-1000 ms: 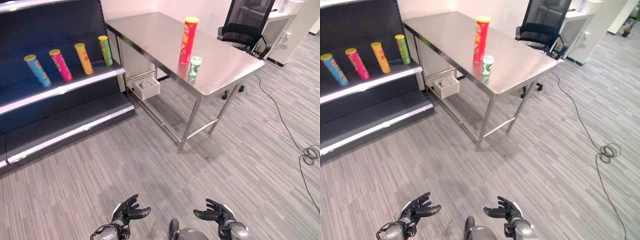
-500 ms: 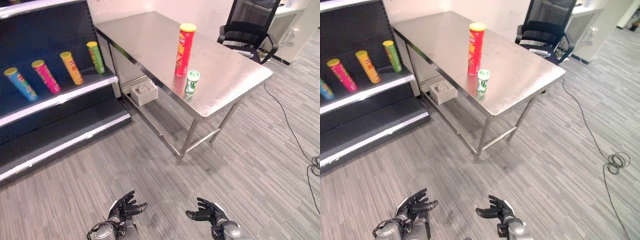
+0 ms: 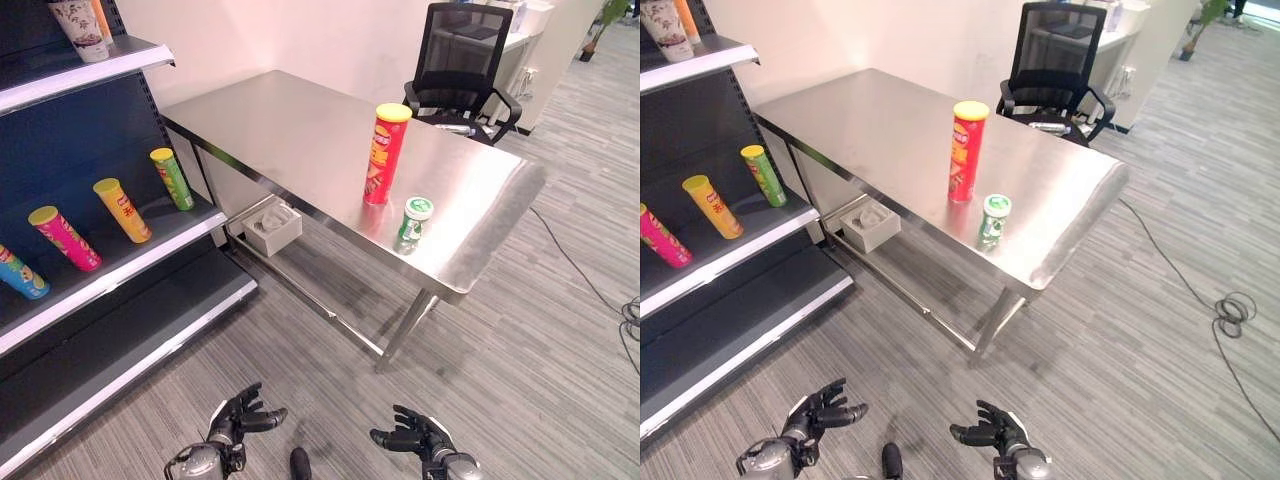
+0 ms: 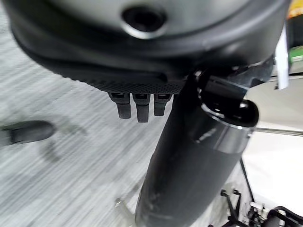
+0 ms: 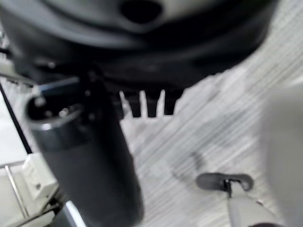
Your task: Put the goods on the table back onto the shelves and tidy them up.
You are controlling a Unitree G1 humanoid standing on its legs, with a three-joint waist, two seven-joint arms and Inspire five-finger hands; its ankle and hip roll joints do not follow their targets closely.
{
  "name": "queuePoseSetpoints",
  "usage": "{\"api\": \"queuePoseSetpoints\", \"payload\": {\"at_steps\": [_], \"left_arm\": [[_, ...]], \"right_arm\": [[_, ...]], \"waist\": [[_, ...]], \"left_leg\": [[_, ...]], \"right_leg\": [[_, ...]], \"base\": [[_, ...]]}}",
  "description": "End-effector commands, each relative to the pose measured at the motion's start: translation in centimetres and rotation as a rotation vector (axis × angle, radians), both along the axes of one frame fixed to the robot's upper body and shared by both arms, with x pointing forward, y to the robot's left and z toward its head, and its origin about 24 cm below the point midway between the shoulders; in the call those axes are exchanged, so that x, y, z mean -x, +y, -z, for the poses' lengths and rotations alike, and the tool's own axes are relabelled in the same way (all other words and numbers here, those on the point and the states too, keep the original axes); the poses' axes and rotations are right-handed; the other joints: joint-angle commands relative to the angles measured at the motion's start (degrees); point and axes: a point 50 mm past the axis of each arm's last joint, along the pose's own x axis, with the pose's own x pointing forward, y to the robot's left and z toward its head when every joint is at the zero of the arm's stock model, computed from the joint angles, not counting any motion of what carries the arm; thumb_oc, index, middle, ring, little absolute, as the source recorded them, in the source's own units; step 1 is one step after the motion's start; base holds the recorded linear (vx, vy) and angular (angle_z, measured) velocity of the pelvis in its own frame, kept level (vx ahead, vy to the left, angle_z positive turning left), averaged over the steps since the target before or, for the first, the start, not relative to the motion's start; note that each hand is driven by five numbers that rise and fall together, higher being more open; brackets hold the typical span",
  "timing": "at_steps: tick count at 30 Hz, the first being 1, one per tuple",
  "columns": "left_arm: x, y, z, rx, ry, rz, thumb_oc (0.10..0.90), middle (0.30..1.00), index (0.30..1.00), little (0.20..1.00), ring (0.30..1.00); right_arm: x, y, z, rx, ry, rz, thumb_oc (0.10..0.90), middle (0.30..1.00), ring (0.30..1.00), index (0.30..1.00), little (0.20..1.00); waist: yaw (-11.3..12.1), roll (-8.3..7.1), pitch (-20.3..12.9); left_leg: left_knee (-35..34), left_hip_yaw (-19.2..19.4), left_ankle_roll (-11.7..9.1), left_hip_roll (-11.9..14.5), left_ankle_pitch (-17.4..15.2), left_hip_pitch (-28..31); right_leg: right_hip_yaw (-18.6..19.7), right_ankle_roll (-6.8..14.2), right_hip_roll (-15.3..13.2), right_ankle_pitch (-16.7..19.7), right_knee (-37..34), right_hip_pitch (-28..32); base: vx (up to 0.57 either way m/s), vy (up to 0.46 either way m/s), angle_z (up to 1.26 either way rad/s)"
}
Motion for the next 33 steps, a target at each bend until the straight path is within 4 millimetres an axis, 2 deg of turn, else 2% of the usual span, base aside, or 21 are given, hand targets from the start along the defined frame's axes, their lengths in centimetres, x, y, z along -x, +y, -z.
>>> {"api": "queuePoseSetpoints", "payload": {"at_steps": [1, 3, 4, 8, 10, 12, 13, 14, 16, 19, 20, 21, 22, 23, 24, 25, 27, 29, 30, 32, 33], "left_arm": [[-2.3, -0.6, -1.8, -0.004, -0.147, 0.042, 0.800, 0.900, 0.900, 0.900, 0.900], [-2.5, -0.3, -1.9, -0.007, -0.150, 0.034, 0.800, 0.900, 0.900, 0.900, 0.900], [-2.4, -0.2, -1.7, -0.014, -0.141, 0.034, 0.800, 0.900, 0.900, 0.900, 0.900], [-1.3, 0.1, -1.0, -0.018, -0.099, 0.013, 0.800, 0.900, 0.900, 0.900, 0.900], [-0.4, 0.0, -0.4, -0.008, -0.066, 0.001, 0.800, 0.900, 0.900, 0.900, 0.900], [0.4, 0.1, 0.0, -0.009, -0.040, -0.007, 0.800, 0.900, 0.900, 0.900, 0.900], [0.4, 0.1, 0.0, -0.009, -0.039, -0.006, 0.800, 0.900, 0.900, 0.900, 0.900], [1.1, 0.3, 0.3, -0.009, -0.020, -0.016, 0.800, 0.900, 0.900, 0.900, 0.900], [1.7, 0.3, 0.6, -0.005, -0.001, -0.029, 0.800, 0.900, 0.900, 0.900, 0.900], [2.5, 0.4, 1.1, -0.003, 0.039, -0.035, 0.800, 0.900, 0.900, 0.900, 0.900], [2.5, 0.4, 1.1, -0.003, 0.039, -0.035, 0.800, 0.900, 0.900, 0.900, 0.900], [2.7, 0.3, 1.2, 0.000, 0.053, -0.033, 0.800, 0.900, 0.900, 0.900, 0.900], [2.6, 0.2, 1.2, 0.001, 0.056, -0.031, 0.800, 0.900, 0.900, 0.900, 0.900], [2.7, 0.1, 1.3, 0.009, 0.064, -0.045, 0.800, 0.900, 0.900, 0.900, 0.900], [2.6, 0.2, 1.3, 0.005, 0.067, -0.049, 0.800, 0.900, 0.900, 0.900, 0.900], [2.6, 0.2, 1.3, 0.005, 0.074, -0.050, 0.800, 0.900, 0.900, 0.900, 0.900], [2.7, 0.2, 1.5, -0.004, 0.092, -0.043, 0.800, 0.900, 0.900, 0.900, 0.900], [3.0, 0.7, 1.5, -0.014, 0.103, -0.046, 0.800, 0.900, 0.900, 0.900, 0.900], [3.0, 0.7, 1.5, -0.014, 0.103, -0.046, 0.800, 0.900, 0.900, 0.900, 0.900], [3.4, 1.1, 1.6, -0.017, 0.111, -0.057, 0.800, 0.900, 0.900, 0.900, 0.900], [3.8, 1.4, 1.7, -0.019, 0.117, -0.061, 0.800, 0.900, 0.900, 0.900, 0.900]], "right_arm": [[-2.5, -2.7, -1.8, 0.068, -0.118, 0.050, 0.800, 0.900, 0.900, 0.900, 0.900], [-1.9, -2.9, -1.4, 0.075, -0.090, 0.065, 0.800, 0.900, 0.900, 0.900, 0.900], [-1.2, -3.1, -1.0, 0.069, -0.062, 0.087, 0.800, 0.900, 0.900, 0.900, 0.900], [0.6, -4.1, -0.1, 0.067, 0.004, 0.164, 0.800, 0.900, 0.900, 0.900, 0.900], [2.9, -6.3, 0.4, 0.080, 0.064, 0.312, 0.800, 0.900, 0.900, 0.900, 0.900], [3.3, -8.1, -0.1, 0.106, 0.044, 0.405, 0.800, 0.900, 0.900, 0.900, 0.900], [3.3, -8.1, -0.1, 0.107, 0.045, 0.405, 0.800, 0.900, 0.900, 0.900, 0.900], [3.0, -10.4, -1.3, 0.123, -0.036, 0.531, 0.800, 0.900, 0.900, 0.900, 0.900], [2.8, -13.5, -3.1, 0.185, -0.125, 0.672, 0.800, 0.900, 0.900, 0.900, 0.900], [2.9, -18.1, -6.4, 0.327, -0.229, 0.824, 0.800, 0.900, 0.900, 0.900, 0.900], [2.9, -18.1, -6.4, 0.327, -0.229, 0.824, 0.800, 0.900, 0.900, 0.900, 0.900], [2.5, -21.8, -10.2, 0.441, -0.351, 0.939, 0.800, 0.900, 0.900, 0.900, 0.900], [1.9, -22.9, -12.2, 0.481, -0.426, 0.961, 0.800, 0.900, 0.900, 0.900, 0.900], [-0.5, -22.3, -14.9, 0.498, -0.571, 0.928, 0.800, 0.900, 0.900, 0.900, 0.900], [-1.0, -22.3, -17.0, 0.539, -0.669, 0.911, 0.800, 0.900, 0.900, 0.900, 0.900], [-1.7, -22.8, -20.2, 0.604, -0.786, 0.903, 0.800, 0.900, 0.900, 0.900, 0.900], [-4.0, -21.6, -24.9, 0.624, -1.012, 0.818, 0.800, 0.900, 0.900, 0.900, 0.900], [-6.1, -19.3, -29.6, 0.557, -1.243, 0.632, 0.800, 0.900, 0.900, 0.900, 0.900], [-6.1, -19.3, -29.6, 0.557, -1.243, 0.632, 0.800, 0.900, 0.900, 0.900, 0.900], [-7.2, -16.2, -33.7, 0.498, -1.407, 0.366, 0.800, 0.900, 0.900, 0.900, 0.900], [-7.5, -13.3, -35.9, 0.462, -1.464, 0.109, 0.800, 0.900, 0.900, 0.900, 0.900]], "waist": [[0.16, 0.29, 0.33], [-0.27, -0.82, 0.21], [-0.59, -1.18, -0.10], [-0.09, -2.04, -1.83], [-0.11, -2.00, -2.99], [-0.44, -1.94, -3.34], [-0.42, -1.92, -3.33], [-0.93, -1.94, -3.63], [-1.46, -1.97, -3.83], [-1.95, -1.83, -4.27], [-1.93, -1.82, -4.25], [-2.32, -1.96, -4.72], [-2.40, -1.87, -4.79], [-2.83, -1.81, -4.86], [-3.14, -1.78, -4.94], [-3.26, -1.69, -5.13], [-3.19, -1.66, -5.40], [-3.20, -1.92, -5.33], [-3.19, -1.92, -5.31], [-3.21, -2.24, -5.31], [-3.09, -2.61, -5.27]], "left_leg": [[0.52, -3.64, -7.79, 3.33, -5.03, 4.13], [0.52, -4.36, -8.13, 3.04, -5.90, 4.95], [0.52, -4.87, -8.08, 2.98, -5.90, 5.06], [0.52, -4.14, -8.63, 3.69, -6.22, 5.75], [0.52, -4.11, -9.31, 4.63, -6.22, 5.89], [0.52, -4.08, -9.52, 5.12, -6.29, 6.19], [0.52, -4.08, -9.53, 5.13, -6.30, 6.21], [0.52, -3.74, -9.80, 5.60, -6.47, 6.50], [0.52, -3.36, -10.06, 6.16, -6.64, 6.86], [0.52, -2.98, -10.38, 6.56, -6.97, 7.45], [0.52, -2.97, -10.38, 6.57, -6.98, 7.47], [0.52, -2.86, -10.54, 6.89, -7.07, 7.62], [0.52, -2.82, -10.61, 7.00, -7.10, 7.63], [0.52, -2.45, -10.69, 7.11, -6.50, 7.25], [0.52, -2.39, -10.70, 7.20, -6.51, 7.27], [0.52, -2.35, -10.69, 7.26, -6.62, 7.36], [0.52, -2.18, -10.63, 7.22, -6.67, 7.53], [0.52, -1.85, -10.64, 7.33, -6.61, 7.63], [0.52, -1.83, -10.64, 7.33, -6.61, 7.65], [0.52, -1.37, -10.86, 7.49, -6.96, 8.04], [0.52, -1.13, -11.00, 7.60, -6.83, 8.02]], "right_leg": [[-4.51, -1.45, 0.26, 15.34, -27.70, 3.19], [-3.80, -0.65, 0.07, 16.99, -35.39, 3.52], [-1.96, -0.51, 0.55, 16.37, -36.93, 5.19], [-2.24, -0.74, 1.05, 16.32, -40.78, 8.49], [-3.90, -1.02, 1.68, 15.23, -41.54, 10.30], [-4.09, -1.28, 2.18, 14.61, -41.54, 10.87], [-4.09, -1.29, 2.20, 14.60, -41.54, 10.89], [-3.81, -1.42, 2.66, 14.08, -41.54, 11.17], [-3.31, -1.54, 3.11, 13.69, -41.54, 11.46], [-3.01, -1.59, 3.69, 13.00, -41.54, 11.93], [-3.00, -1.59, 3.70, 13.01, -41.54, 11.94], [-3.06, -1.54, 3.86, 12.74, -41.54, 12.23], [-3.10, -1.51, 3.93, 12.66, -41.54, 12.33], [-2.94, -1.58, 3.92, 13.10, -41.54, 11.89], [-3.01, -1.57, 3.93, 13.05, -41.54, 11.91], [-2.94, -1.56, 3.94, 12.94, -41.54, 11.96], [-2.75, -1.65, 4.01, 12.89, -41.54, 12.05], [-2.18, -1.74, 4.20, 13.06, -41.54, 11.88], [-2.17, -1.74, 4.21, 13.06, -41.54, 11.89], [-1.69, -1.71, 4.45, 12.80, -41.54, 11.95], [-1.55, -1.79, 4.52, 12.92, -41.54, 11.88]], "base": [[0.18, -0.095, 0.45], [0.21, -0.109, 0.37], [0.16, -0.076, 0.24], [0.14, -0.094, 0.28], [0.13, -0.140, -0.09], [0.07, -0.086, -0.01], [0.07, -0.093, -0.09], [0.06, -0.077, -0.09], [0.06, -0.080, -0.14], [0.04, -0.033, -0.13], [0.04, -0.027, -0.05], [0.03, -0.021, -0.07], [0.00, -0.022, -0.10], [-0.02, -0.004, -0.07], [-0.02, 0.002, -0.08], [0.01, 0.004, -0.08], [0.01, 0.000, -0.09], [-0.01, -0.010, -0.05], [-0.02, -0.014, -0.05], [0.01, -0.003, -0.02], [0.00, 0.000, 0.00]]}}
